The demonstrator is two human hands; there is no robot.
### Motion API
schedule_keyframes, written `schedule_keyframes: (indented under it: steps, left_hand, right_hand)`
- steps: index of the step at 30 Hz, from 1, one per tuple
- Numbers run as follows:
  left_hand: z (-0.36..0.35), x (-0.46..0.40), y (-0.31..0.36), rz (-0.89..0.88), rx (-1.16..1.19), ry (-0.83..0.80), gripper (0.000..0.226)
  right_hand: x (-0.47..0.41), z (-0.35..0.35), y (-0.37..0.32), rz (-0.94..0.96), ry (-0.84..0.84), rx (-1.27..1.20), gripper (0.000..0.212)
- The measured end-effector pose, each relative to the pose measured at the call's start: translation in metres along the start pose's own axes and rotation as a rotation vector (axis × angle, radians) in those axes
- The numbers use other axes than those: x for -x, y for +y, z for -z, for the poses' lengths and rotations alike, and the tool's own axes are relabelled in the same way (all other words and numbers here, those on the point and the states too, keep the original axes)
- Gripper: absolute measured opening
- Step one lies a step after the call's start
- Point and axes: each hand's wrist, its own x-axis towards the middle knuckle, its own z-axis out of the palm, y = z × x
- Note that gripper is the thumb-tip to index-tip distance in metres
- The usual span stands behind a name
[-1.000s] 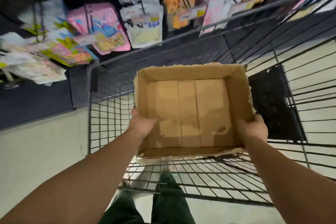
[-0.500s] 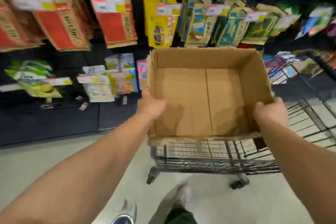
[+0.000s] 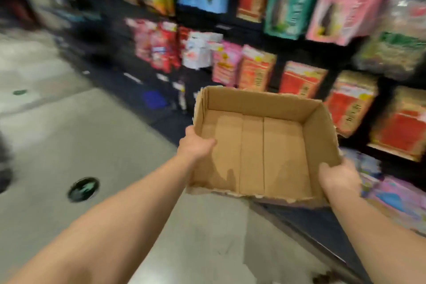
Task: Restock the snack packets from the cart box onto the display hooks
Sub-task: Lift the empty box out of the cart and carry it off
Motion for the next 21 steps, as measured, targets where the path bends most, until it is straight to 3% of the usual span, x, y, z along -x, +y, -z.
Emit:
schedule_keyframes:
  steps: [5, 12, 21]
  left_hand:
    - [0.122, -0.044, -0.042, 0.097, 0.063, 0.247, 0.070]
    - [0.237, -0.134, -0.082, 0.227, 0.173, 0.508, 0.069]
    - [0.357, -0.260, -0.092, 0.354, 0.210, 0.711, 0.077]
  right_hand:
    - [0.032, -0.112, -0.119, 0.195, -0.210, -0.034, 0.042]
    - [0.051, -0.255, -0.269, 0.395, -0.430, -0.030, 0.041]
    - [0.061, -0.384, -0.470, 0.586, -0.554, -0.012, 0.038]
